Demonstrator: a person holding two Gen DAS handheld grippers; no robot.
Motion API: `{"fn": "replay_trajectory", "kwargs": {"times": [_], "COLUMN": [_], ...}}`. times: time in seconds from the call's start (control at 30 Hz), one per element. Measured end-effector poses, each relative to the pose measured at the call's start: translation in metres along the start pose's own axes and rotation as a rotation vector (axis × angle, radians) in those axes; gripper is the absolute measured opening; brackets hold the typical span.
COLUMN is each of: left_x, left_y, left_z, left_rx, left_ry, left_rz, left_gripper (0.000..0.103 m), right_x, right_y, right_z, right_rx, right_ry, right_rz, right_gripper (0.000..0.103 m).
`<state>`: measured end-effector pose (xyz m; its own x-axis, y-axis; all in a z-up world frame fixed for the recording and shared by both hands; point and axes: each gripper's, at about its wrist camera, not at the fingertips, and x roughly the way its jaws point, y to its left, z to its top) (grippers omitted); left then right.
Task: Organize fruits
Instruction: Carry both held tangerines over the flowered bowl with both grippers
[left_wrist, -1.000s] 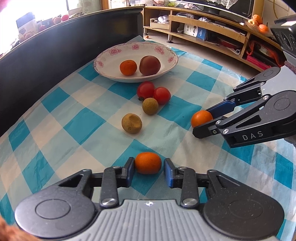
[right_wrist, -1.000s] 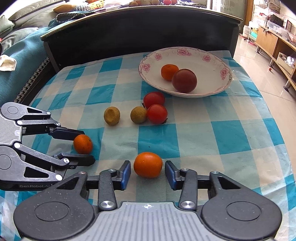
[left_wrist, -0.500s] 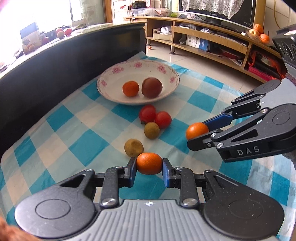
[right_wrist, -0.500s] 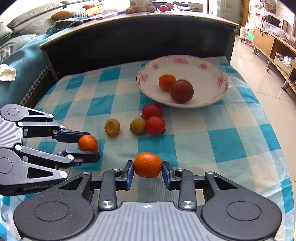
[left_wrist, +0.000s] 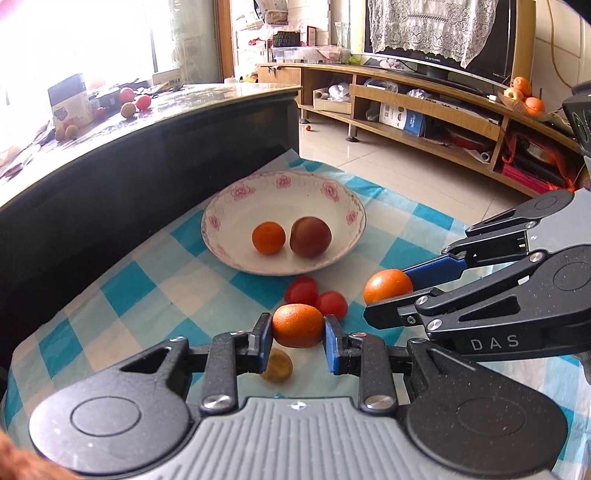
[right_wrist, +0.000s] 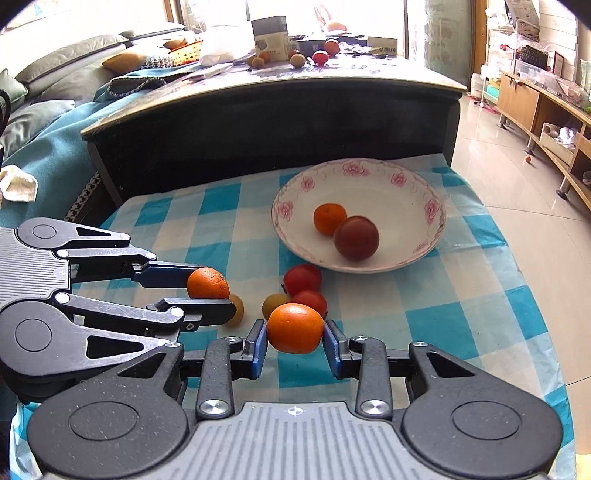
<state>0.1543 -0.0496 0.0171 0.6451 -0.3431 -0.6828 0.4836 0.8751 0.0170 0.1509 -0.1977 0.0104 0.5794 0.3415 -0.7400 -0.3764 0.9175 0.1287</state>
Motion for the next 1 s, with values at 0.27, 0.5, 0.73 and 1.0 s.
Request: {"fn": "replay_trajectory", "kwargs": {"times": [0.27, 0.5, 0.73, 1.0], "left_x": [0.008, 0.023, 0.046, 0.079], "left_y": [0.005, 0.014, 0.026, 0.036], "left_z": [0.02, 0.044, 0.061, 0.076], "left_rx": [-0.021, -0.031, -0.064, -0.064], "left_ry": [-0.048, -0.089, -0.104, -0.097], "left_rz": [0.022, 0.049, 0.06, 0.073], "left_gripper": [0.037, 0.035, 0.035, 0.035], "right_x": [-0.001, 0.007, 0.022, 0.047], "right_y": [-0.009, -0.023, -0.038, -0.056], "right_z": [0.016, 0.037, 0.055, 0.072], "right_rx": [0.01, 0.032, 0.054, 0.068], "right_ry": [-0.049, -0.101, -0.127, -0.123], "right_rz": [-0.031, -0.054, -0.068, -0.078], "right_gripper": [0.028, 0.029, 0.029, 0.03]}}
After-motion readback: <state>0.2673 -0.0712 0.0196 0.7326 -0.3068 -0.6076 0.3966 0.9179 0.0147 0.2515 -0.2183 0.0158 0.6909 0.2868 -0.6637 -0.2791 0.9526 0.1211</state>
